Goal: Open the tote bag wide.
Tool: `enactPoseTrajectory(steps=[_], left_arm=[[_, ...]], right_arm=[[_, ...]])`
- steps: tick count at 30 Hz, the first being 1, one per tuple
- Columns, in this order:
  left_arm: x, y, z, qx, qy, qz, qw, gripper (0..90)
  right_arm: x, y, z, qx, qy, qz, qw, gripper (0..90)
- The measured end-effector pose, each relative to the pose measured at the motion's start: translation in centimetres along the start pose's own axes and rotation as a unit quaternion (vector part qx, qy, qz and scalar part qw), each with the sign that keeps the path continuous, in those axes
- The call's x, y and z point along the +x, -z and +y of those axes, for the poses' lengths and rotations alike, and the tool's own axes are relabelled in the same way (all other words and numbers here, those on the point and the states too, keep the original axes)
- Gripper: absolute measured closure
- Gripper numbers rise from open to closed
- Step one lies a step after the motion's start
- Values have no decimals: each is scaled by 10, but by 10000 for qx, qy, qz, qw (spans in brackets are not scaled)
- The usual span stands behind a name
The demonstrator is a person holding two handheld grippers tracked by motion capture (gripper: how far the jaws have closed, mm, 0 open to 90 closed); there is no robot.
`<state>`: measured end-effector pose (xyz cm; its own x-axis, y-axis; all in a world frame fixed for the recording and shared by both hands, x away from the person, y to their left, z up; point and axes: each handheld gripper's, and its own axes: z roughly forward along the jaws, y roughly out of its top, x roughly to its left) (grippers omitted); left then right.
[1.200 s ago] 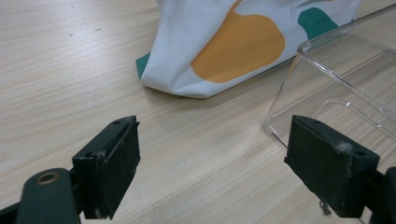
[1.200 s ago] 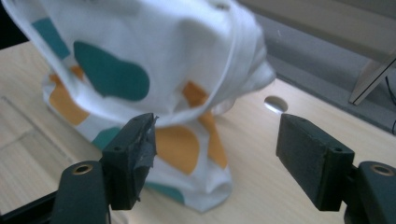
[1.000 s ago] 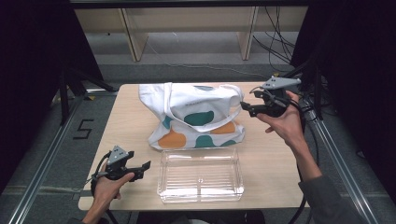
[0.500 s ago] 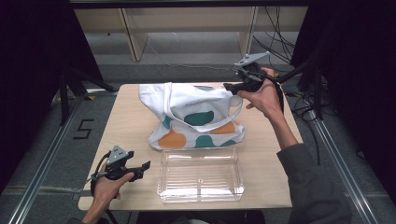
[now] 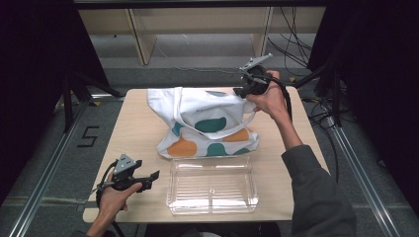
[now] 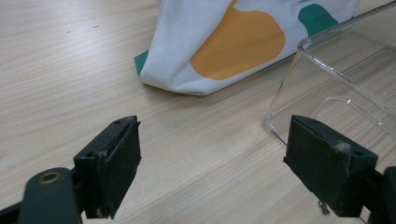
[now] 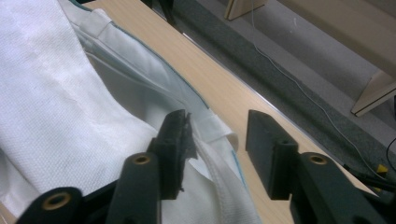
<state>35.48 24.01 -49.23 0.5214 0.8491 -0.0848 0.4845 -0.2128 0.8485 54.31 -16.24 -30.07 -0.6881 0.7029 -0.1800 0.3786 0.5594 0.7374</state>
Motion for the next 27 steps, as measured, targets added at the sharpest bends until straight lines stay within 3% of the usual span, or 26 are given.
enactPoseTrajectory(steps=[3, 5, 7, 9, 13, 14, 15, 17, 20, 21, 23, 25, 27], left_arm=[[-1, 0, 0, -15, 59, -36, 10000, 173], [0, 1, 0, -17, 44, 7, 10000, 173], [0, 0, 0, -24, 53, 5, 10000, 173], [0, 0, 0, -18, 48, 0, 10000, 173], [0, 1, 0, -33, 49, 9, 10000, 173], [0, 1, 0, -33, 49, 9, 10000, 173], [0, 0, 0, -46, 73, 9, 10000, 173], [0, 0, 0, -56, 57, 21, 10000, 176], [0, 0, 0, -28, 27, 27, 10000, 177], [0, 0, 0, -23, 32, 31, 10000, 178], [0, 0, 0, -57, 109, 46, 9999, 178], [0, 1, 0, -32, 25, 47, 10000, 179], [0, 0, 0, -39, 79, 37, 10000, 180]], right_arm=[[0, -2, 0, 25, 227, 170, 9996, 805], [3, 0, 0, 3, 256, 143, 9996, 878], [5, 3, 0, -123, 280, 132, 9994, 887], [4, 12, 2, -82, 402, 162, 9990, 890], [8, 39, 7, -391, 502, 56, 9980, 891], [8, 46, 8, -533, 655, 35, 9964, 891], [8, 46, 8, -533, 655, 35, 9964, 891], [16, 70, 10, -718, 817, 32, 9941, 892], [22, 80, 8, -750, 897, 41, 9931, 893], [30, 90, 4, -834, 1106, 20, 9903, 893], [32, 92, 3, -854, 1152, 9, 9897, 893], [37, 95, -5, -894, 1209, 68, 9886, 893], [40, 90, -23, -834, 1209, 131, 9891, 893]])
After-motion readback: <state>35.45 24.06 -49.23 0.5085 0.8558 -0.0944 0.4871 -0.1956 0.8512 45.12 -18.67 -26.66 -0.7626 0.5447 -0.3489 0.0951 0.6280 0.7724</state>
